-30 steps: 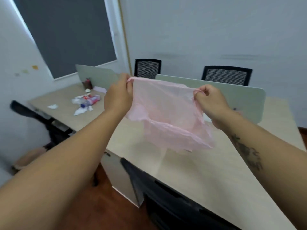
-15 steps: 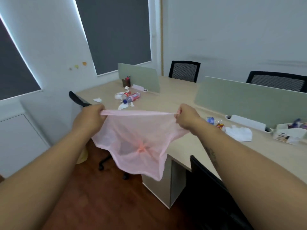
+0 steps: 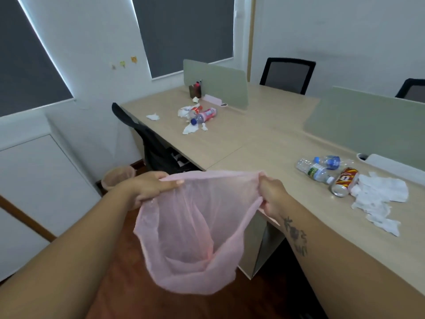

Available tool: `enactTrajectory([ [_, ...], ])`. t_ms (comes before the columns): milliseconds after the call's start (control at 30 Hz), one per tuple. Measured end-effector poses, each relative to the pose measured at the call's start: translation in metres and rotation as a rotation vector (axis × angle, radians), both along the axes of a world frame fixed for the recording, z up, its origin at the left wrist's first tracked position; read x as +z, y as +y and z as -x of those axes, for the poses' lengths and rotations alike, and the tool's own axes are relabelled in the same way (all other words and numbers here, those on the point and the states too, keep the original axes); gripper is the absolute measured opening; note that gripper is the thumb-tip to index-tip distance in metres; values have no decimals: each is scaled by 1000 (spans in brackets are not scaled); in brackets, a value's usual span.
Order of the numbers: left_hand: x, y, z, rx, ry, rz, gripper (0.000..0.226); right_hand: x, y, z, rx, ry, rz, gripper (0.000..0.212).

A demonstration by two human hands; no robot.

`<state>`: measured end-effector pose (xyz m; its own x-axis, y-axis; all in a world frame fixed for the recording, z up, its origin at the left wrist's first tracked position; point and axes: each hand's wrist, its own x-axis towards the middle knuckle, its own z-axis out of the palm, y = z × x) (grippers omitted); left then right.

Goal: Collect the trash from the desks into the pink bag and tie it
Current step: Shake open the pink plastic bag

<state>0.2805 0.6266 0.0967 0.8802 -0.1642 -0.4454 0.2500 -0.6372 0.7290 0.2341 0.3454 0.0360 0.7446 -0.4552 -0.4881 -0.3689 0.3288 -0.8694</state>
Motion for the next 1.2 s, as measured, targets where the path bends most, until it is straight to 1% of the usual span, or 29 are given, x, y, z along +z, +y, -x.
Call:
enactTrajectory([
  [67,-2,5,-12,56,-186,11,20,-2,-2,-17,-48,-58,259,39],
  [100,-4,7,-17,71,-227,45,20,-2,-3,-21,-33,-95,391,43],
  [133,-2,7,-19,55,-213,87,22,-2,-3,-27,27,-107,475,48],
  [167,-4,9,-25,28,-159,106,29,-3,-3,-35,118,-72,500,54],
  [233,-5,8,-31,-56,-8,94,44,1,-2,-43,328,51,445,58],
  [267,-7,8,-38,-81,-6,62,45,4,-3,-47,425,96,432,58],
  [300,-7,7,-46,-92,-54,20,39,4,-6,-52,519,122,458,56],
  [333,-6,6,-55,-64,-121,-8,34,7,-10,-59,593,118,500,54],
  [367,-6,5,-66,-25,-163,13,36,9,-14,-67,624,93,556,49],
  [400,-2,3,-79,16,-179,42,39,15,-19,-75,603,61,617,41],
  [433,4,0,-91,11,-201,32,41,23,-23,-85,544,21,690,34],
  [467,14,-5,-106,-41,-232,-35,41,33,-28,-96,458,-19,783,33],
  [533,45,-17,-140,-155,-374,-263,40,63,-36,-112,306,-120,968,33],
  [567,69,-27,-159,-188,-471,-338,42,80,-41,-122,198,-188,1014,31],
  [600,98,-39,-178,-205,-602,-368,44,102,-45,-132,59,-260,1040,29],
  [633,129,-49,-193,-204,-740,-313,43,128,-49,-141,-107,-344,1071,28],
  [667,159,-58,-205,-188,-863,-191,38,155,-51,-144,-282,-461,1105,26],
  [733,199,-69,-219,-116,-1100,132,34,194,-50,-142,-502,-678,1196,24],
  [767,206,-72,-222,-114,-1204,238,33,198,-45,-140,-539,-703,1280,24],
  [800,196,-74,-222,-129,-1261,272,31,186,-43,-141,-509,-629,1376,24],
  [833,171,-74,-227,-157,-1214,239,30,161,-42,-142,-428,-496,1452,24],
  [867,137,-74,-232,-204,-1107,180,29,129,-39,-143,-313,-373,1480,25],
  [900,98,-70,-236,-275,-988,122,28,94,-37,-143,-186,-283,1458,25],
  [933,63,-66,-239,-352,-914,79,29,66,-34,-142,-98,-221,1393,25],
  [967,36,-60,-246,-405,-867,64,34,47,-33,-141,-82,-178,1307,25],
  [1033,15,-58,-265,-374,-827,130,44,37,-35,-142,-173,-134,1178,23],
  [1067,16,-61,-276,-332,-832,156,41,42,-37,-143,-250,-123,1150,22],
  [1133,25,-73,-291,-270,-889,154,35,57,-40,-148,-377,-126,1121,23],
  [1200,32,-89,-297,-230,-941,131,39,67,-43,-154,-388,-88,1100,23],
])
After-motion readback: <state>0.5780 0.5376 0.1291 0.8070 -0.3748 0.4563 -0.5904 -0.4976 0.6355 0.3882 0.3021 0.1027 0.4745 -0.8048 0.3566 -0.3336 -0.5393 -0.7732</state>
